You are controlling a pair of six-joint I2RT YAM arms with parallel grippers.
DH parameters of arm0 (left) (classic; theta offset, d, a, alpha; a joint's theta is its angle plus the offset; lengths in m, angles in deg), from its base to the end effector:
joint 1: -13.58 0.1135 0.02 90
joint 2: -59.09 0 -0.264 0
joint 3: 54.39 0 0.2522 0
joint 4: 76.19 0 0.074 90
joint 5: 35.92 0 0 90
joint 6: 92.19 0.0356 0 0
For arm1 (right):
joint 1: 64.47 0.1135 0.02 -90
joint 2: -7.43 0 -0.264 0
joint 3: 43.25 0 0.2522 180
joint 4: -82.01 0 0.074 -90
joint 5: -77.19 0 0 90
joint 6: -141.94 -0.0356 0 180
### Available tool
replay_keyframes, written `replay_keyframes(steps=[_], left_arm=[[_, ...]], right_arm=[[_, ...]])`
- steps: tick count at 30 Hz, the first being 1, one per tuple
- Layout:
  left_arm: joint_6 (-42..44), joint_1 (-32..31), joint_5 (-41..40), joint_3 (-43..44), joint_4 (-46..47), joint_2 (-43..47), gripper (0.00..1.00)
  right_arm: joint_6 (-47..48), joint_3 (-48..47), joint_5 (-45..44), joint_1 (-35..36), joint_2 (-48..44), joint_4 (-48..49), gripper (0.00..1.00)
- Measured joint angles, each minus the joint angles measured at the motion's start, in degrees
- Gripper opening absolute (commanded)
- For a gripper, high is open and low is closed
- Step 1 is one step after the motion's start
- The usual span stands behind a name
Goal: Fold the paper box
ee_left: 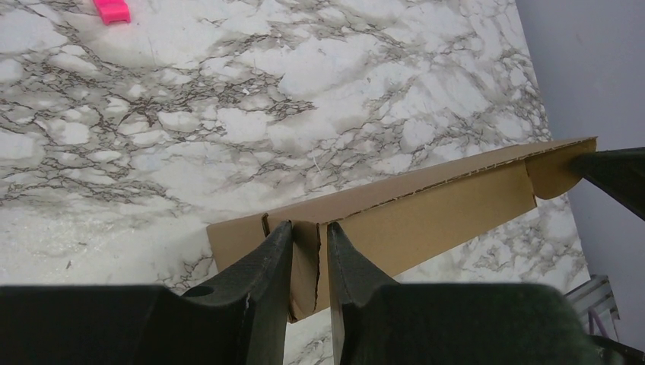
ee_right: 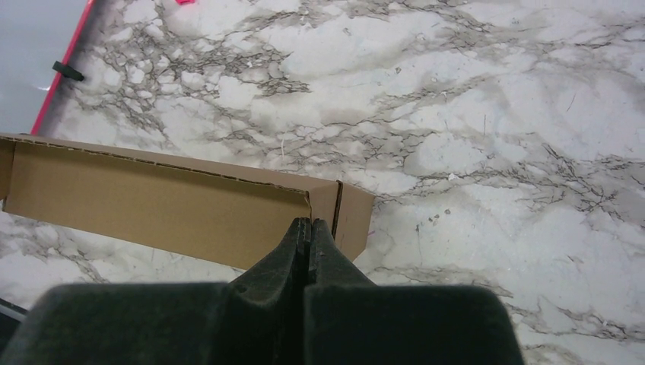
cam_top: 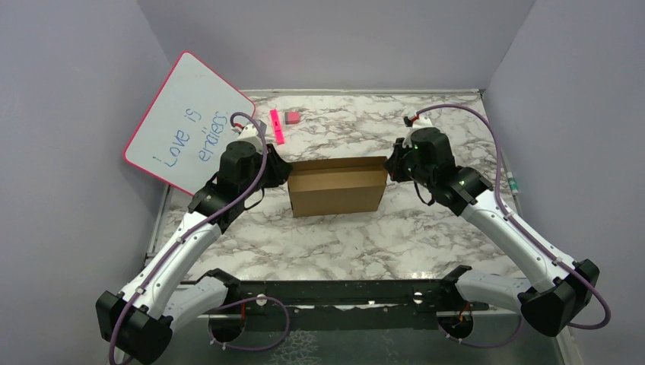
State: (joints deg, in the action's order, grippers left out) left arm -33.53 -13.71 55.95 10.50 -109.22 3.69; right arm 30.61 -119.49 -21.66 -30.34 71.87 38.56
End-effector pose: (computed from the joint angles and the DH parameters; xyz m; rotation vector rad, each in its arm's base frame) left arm 0.1944 -0.1016 0.3286 -0.0505 2.0481 -0.6862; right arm 0.2066 0.1334 0.3459 -0.1468 2.1383 0.4096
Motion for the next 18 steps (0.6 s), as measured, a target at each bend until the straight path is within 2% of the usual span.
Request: replay_keyframes(steps=[18], left_arm=[[3.63, -0.22, -0.48, 1.44, -1.73, -0.57, 0.23]], right_arm=[[1.75, 1.03, 0.07, 0.02, -0.09, 1.79, 0.01]])
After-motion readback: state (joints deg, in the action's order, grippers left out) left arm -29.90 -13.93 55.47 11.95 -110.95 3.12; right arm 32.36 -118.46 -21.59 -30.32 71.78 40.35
